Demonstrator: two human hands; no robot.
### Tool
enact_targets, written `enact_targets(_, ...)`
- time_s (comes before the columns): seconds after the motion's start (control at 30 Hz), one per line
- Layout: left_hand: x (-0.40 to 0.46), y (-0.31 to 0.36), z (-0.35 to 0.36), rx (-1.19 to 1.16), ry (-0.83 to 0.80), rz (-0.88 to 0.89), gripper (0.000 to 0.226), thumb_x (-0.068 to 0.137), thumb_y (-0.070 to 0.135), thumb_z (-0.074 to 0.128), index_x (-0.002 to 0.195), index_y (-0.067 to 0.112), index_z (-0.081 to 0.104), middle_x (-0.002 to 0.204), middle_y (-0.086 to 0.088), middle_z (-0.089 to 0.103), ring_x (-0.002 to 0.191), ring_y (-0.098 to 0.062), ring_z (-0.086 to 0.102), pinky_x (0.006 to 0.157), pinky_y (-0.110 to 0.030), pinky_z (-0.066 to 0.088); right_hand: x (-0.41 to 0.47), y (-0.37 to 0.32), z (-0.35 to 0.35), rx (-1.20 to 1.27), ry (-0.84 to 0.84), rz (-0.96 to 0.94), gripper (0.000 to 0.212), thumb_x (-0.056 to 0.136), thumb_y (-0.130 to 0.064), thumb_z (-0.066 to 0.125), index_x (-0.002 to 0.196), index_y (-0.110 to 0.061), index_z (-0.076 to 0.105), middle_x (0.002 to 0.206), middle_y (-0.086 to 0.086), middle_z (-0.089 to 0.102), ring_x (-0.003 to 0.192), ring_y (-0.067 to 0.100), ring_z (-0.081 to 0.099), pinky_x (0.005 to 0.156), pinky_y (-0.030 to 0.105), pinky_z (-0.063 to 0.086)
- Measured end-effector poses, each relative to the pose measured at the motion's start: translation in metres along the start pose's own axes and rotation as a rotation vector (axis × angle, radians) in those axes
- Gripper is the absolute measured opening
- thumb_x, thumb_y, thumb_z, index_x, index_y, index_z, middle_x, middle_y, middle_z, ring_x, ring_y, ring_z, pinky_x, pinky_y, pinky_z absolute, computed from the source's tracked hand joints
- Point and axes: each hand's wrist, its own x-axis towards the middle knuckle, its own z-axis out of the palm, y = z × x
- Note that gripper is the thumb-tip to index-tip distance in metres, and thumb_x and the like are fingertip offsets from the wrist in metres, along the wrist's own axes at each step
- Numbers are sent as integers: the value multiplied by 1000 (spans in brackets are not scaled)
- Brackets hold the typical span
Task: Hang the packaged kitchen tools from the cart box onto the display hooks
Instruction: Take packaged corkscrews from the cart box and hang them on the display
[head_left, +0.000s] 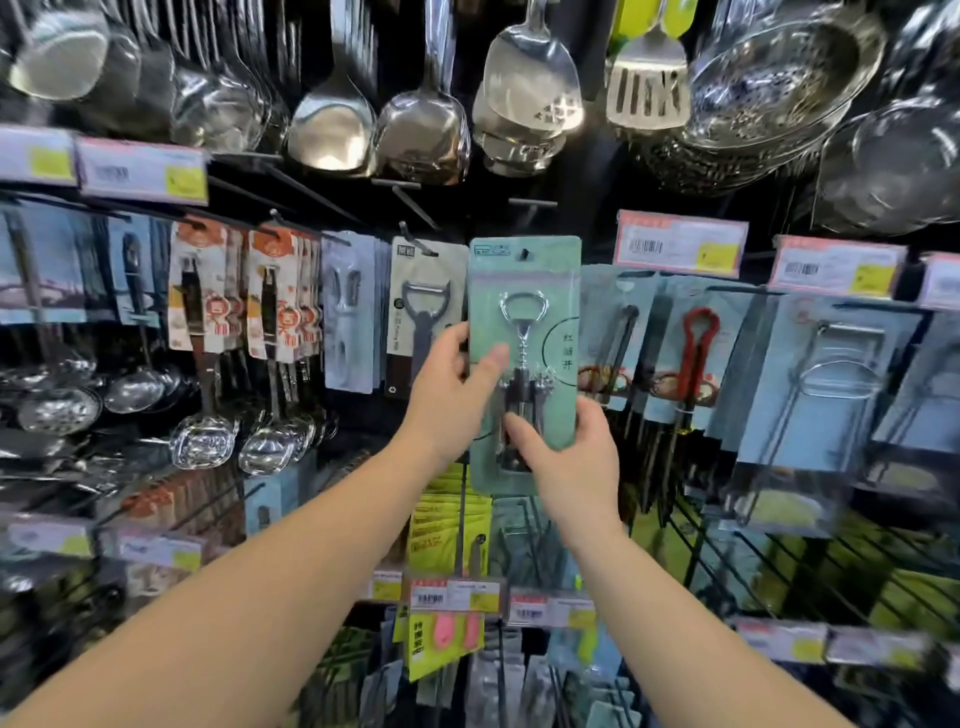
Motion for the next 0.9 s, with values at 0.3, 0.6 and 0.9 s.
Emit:
enact_targets(0.3,12,1,-1,93,9,60,36,96,26,60,130,36,52,123,18,65,112,1,62,104,-35,48,8,0,10,79,4,22,25,81,-33,76,100,-33,60,94,-14,71,85,-3,65,74,18,48)
enact_targets(0.6,19,-20,5,301,21,-70,77,88,46,64,153,42,23,149,-5,43,135,-22,45,112,-44,39,44,2,27,-8,-90,243,72,89,-50,61,147,-18,34,132,-9,52,118,14,50,101,31,40)
enact_targets(0.9,2,-57,24,484,86,-96,60,96,40,59,150,30,37,156,-8,27,145,-28,24,114,-39,25,11,34,2,-188,52,316,52,97,-28,57,145,-20,39,139,3,51,120,16,52,97,28,42)
